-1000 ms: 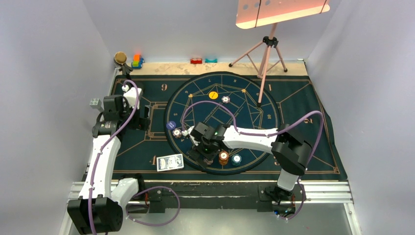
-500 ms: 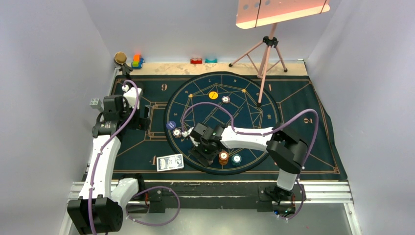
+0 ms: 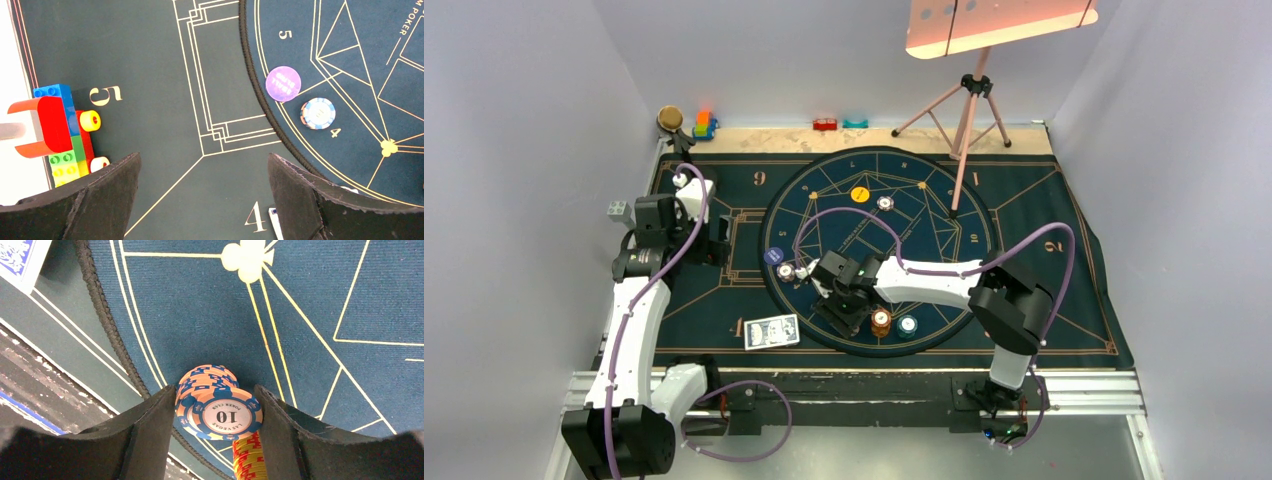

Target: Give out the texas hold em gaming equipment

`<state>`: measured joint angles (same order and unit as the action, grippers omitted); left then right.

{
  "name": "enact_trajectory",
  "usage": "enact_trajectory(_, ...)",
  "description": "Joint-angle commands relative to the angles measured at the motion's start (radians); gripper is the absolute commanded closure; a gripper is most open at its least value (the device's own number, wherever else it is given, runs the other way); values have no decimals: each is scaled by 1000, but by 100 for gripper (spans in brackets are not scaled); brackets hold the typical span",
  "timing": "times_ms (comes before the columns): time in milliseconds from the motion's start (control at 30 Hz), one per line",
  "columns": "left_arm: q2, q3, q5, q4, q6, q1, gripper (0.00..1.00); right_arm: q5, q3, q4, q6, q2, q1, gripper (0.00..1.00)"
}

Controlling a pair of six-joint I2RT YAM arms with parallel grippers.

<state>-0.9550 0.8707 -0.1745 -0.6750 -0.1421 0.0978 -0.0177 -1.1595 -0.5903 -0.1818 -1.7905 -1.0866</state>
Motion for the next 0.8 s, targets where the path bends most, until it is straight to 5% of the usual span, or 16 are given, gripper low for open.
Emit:
enact_trajectory(0, 14, -2, 1, 16, -8, 7, 0, 7, -47, -21, 13, 51, -5, 40)
enact_trajectory(600, 22, -3, 1, 16, -7, 7, 0, -14, -55, -48, 9, 22, -3, 67)
enact_trajectory(767, 26, -4, -5, 16, -8, 7, 0, -6, -66, -28, -18, 52, 3, 91)
